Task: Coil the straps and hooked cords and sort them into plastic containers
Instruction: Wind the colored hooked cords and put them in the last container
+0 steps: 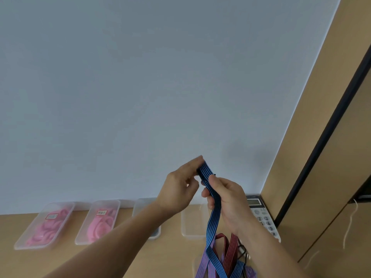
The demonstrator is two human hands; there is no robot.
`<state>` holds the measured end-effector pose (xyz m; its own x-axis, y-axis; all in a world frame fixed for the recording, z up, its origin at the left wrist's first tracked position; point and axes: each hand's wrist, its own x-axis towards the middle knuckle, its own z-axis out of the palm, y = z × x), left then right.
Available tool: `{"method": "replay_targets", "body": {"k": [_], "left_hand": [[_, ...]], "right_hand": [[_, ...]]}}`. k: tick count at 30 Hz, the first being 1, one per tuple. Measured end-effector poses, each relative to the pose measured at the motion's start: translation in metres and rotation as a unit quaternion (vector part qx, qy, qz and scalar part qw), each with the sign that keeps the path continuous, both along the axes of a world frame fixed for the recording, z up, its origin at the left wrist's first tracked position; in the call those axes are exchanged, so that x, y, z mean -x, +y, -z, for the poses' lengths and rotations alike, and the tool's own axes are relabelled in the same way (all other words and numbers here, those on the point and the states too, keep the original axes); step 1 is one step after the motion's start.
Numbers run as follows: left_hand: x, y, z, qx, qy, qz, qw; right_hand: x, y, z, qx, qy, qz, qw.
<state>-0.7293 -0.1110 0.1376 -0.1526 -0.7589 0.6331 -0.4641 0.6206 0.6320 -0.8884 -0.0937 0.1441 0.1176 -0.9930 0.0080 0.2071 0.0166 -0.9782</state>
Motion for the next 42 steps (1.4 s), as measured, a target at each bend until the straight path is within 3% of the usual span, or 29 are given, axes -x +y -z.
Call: {"method": "replay_targets", "body": {"k": [2,3,5,11,14,19,24,28,31,33,35,36,38,39,42], "left_hand": [[0.008,0.005,-0.009,-0.217,0.179,0.066,0.957],[0.010,0.005,-0.011,-0.275,0.231,0.106,0.927],[0.011,0.007,-0.015,-0.309,0.249,0.149,0.906],[0.012,0.007,-0.013,-0.279,0.230,0.088,0.928],[0.015,0.009,-0.012,-0.224,0.185,0.036,0.956],[0.009,0.012,-0.004,-0.050,-0.005,-0.035,0.998],[0.007,0.017,0.000,0.143,-0.114,-0.070,0.981],[0.002,0.011,0.007,0.214,-0.202,-0.063,0.954],[-0.003,0.006,0.014,0.246,-0.218,-0.058,0.943],[-0.003,0.007,0.016,0.178,-0.168,-0.043,0.969],[0.000,0.012,0.012,-0.030,-0.043,-0.008,0.999],[0.002,0.014,0.007,-0.156,0.044,0.019,0.987],[0.005,0.015,-0.007,-0.338,0.209,0.089,0.913],[0.005,0.014,-0.012,-0.373,0.234,0.125,0.889],[0.008,0.019,-0.019,-0.362,0.232,0.190,0.883]], "right_hand": [[0.001,0.002,0.000,0.022,0.017,0.015,1.000],[0.001,0.003,0.000,0.032,0.025,0.018,0.999],[0.002,0.005,0.001,0.048,0.042,0.014,0.998],[0.001,0.007,0.001,0.004,0.069,0.026,0.997],[0.001,0.008,0.003,-0.036,0.086,0.037,0.995],[0.005,0.011,-0.001,-0.053,0.087,0.017,0.995],[0.004,0.013,-0.008,-0.051,0.065,0.010,0.997],[0.004,0.015,-0.007,-0.050,0.065,0.007,0.997],[0.004,0.017,-0.005,-0.052,0.048,0.006,0.997],[0.004,0.017,-0.004,-0.039,0.023,0.017,0.999],[0.004,0.017,-0.005,-0.010,0.011,0.035,0.999],[0.004,0.017,-0.005,0.009,0.014,0.038,0.999],[0.002,0.017,-0.004,0.038,0.032,0.036,0.998],[0.001,0.018,-0.003,0.048,0.041,0.034,0.997],[-0.001,0.019,0.000,0.057,0.066,0.047,0.995]]}}
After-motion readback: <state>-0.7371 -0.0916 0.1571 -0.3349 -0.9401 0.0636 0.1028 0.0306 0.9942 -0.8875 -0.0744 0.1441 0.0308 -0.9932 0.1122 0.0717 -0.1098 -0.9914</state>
